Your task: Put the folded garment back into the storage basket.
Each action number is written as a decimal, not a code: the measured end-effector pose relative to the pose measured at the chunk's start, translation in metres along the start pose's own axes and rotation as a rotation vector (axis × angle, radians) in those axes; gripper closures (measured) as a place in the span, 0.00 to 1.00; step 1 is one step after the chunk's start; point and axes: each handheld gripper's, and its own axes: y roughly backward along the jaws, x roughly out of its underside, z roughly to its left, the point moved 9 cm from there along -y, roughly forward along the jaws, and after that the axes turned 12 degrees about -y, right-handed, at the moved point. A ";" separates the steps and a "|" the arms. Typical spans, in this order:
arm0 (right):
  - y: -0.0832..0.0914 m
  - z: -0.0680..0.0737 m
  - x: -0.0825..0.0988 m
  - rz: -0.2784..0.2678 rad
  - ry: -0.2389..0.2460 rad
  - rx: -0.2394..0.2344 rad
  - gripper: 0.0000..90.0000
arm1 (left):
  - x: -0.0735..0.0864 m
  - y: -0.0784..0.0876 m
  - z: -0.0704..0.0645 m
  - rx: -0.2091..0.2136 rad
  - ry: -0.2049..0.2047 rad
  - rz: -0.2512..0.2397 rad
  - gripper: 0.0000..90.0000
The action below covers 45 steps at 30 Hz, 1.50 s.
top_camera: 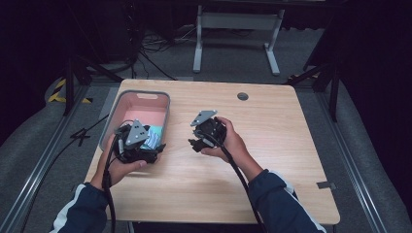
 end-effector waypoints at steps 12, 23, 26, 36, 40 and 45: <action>0.020 -0.026 0.037 0.012 -0.015 0.041 0.31 | -0.001 -0.020 -0.039 0.054 -0.108 0.056 0.21; 0.034 -0.045 0.064 0.008 -0.036 0.082 0.31 | -0.001 -0.036 -0.063 0.092 -0.163 0.064 0.22; 0.038 -0.047 0.074 0.012 -0.035 0.083 0.30 | 0.002 -0.041 -0.070 0.110 -0.178 0.077 0.22; 0.047 -0.052 0.115 0.047 -0.046 0.081 0.30 | 0.014 -0.052 -0.085 0.153 -0.199 0.109 0.22; 0.051 -0.052 0.132 0.052 -0.045 0.084 0.30 | 0.015 -0.053 -0.092 0.167 -0.209 0.113 0.23; 0.061 -0.059 0.153 0.041 -0.072 0.094 0.30 | 0.021 -0.057 -0.098 0.193 -0.219 0.127 0.23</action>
